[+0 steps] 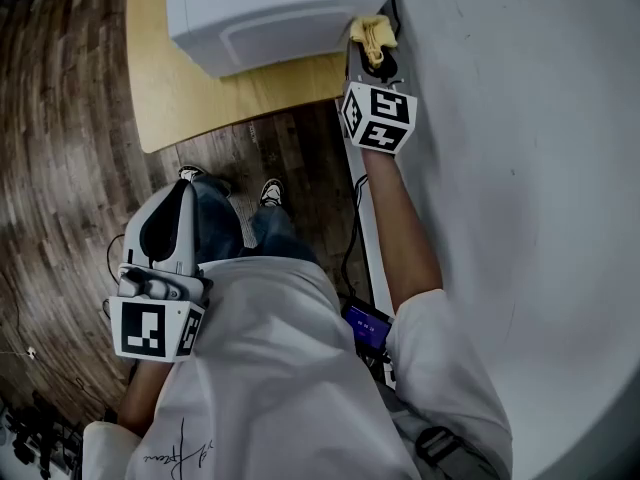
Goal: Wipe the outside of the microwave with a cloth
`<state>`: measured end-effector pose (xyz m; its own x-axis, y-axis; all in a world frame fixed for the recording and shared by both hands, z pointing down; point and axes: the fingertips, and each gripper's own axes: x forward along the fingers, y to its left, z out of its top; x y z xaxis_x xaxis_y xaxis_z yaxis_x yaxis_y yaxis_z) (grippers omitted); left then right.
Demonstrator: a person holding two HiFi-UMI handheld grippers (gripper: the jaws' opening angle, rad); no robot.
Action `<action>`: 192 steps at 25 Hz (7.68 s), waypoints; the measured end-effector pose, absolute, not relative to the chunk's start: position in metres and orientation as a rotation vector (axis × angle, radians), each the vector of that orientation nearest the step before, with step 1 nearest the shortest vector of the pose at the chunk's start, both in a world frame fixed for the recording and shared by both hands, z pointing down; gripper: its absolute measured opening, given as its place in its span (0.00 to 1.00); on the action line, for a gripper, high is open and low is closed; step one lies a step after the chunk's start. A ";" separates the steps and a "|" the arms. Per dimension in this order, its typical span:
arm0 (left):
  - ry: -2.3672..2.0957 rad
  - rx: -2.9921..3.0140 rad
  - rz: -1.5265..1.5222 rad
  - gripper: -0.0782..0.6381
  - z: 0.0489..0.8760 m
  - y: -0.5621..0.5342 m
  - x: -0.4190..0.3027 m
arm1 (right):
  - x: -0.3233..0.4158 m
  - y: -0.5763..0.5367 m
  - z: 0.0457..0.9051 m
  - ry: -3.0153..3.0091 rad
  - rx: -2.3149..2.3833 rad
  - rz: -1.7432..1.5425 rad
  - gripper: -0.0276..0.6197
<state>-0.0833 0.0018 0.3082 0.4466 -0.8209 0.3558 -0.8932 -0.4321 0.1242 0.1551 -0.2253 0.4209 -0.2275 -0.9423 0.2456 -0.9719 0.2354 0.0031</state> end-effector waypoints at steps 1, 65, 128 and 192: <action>-1.469 2.405 0.348 0.10 0.309 0.001 -0.084 | 0.154 -0.225 0.421 -2.309 1.816 0.226 0.22; -1.525 2.322 0.391 0.10 0.320 0.002 -0.108 | -0.032 -0.175 0.437 -2.644 1.499 0.354 0.22; -1.598 2.319 0.421 0.10 0.313 0.007 -0.106 | 0.146 -0.220 0.469 -2.308 1.914 0.348 0.22; -1.591 2.257 0.442 0.10 0.330 -0.003 -0.131 | -0.027 -0.176 0.495 -2.624 1.354 0.418 0.22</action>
